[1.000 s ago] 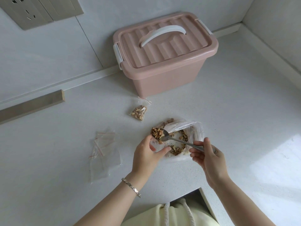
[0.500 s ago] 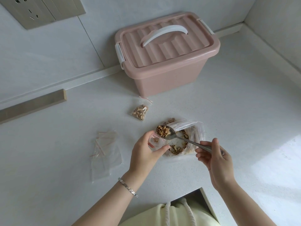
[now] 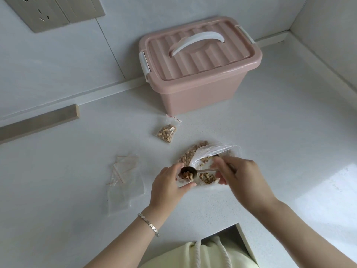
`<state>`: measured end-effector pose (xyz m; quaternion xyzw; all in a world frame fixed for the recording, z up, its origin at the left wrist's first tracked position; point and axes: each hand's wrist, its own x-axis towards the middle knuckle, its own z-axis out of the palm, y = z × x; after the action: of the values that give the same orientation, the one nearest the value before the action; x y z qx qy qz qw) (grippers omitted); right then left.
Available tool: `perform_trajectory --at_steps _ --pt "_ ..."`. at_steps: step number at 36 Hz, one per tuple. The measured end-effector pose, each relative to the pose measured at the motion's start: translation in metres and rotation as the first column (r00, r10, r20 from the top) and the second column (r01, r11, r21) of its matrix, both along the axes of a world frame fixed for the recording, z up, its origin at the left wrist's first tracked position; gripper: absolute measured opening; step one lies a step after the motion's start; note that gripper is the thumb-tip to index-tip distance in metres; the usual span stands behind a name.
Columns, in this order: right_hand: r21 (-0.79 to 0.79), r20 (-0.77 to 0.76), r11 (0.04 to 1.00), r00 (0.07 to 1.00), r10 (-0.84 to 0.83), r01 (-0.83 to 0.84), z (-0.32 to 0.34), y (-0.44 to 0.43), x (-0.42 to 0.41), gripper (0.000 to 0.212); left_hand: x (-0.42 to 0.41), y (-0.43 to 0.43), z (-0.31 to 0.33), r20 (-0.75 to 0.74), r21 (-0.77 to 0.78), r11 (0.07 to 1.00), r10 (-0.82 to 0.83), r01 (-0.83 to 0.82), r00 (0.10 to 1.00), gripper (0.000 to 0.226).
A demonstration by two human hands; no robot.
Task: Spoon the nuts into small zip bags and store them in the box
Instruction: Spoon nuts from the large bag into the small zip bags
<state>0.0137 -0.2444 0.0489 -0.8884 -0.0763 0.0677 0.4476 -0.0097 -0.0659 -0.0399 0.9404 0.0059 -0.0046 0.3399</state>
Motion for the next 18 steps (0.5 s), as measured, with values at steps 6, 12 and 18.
perform_trajectory --at_steps 6,12,18 --pt "-0.182 0.15 0.969 0.97 0.193 -0.165 -0.012 0.017 -0.007 0.074 -0.006 0.003 -0.009 -0.054 -0.069 0.997 0.016 -0.02 0.998 0.06" --pt "-0.138 0.094 0.982 0.985 0.145 -0.131 -0.023 0.022 -0.014 0.082 -0.01 0.008 -0.021 -0.121 -0.03 0.997 -0.077 0.074 0.99 0.072" --pt "-0.085 0.078 0.994 0.994 0.076 -0.069 -0.029 0.024 -0.019 0.079 -0.012 0.009 -0.027 -0.013 0.043 0.998 -0.048 0.049 0.999 0.06"
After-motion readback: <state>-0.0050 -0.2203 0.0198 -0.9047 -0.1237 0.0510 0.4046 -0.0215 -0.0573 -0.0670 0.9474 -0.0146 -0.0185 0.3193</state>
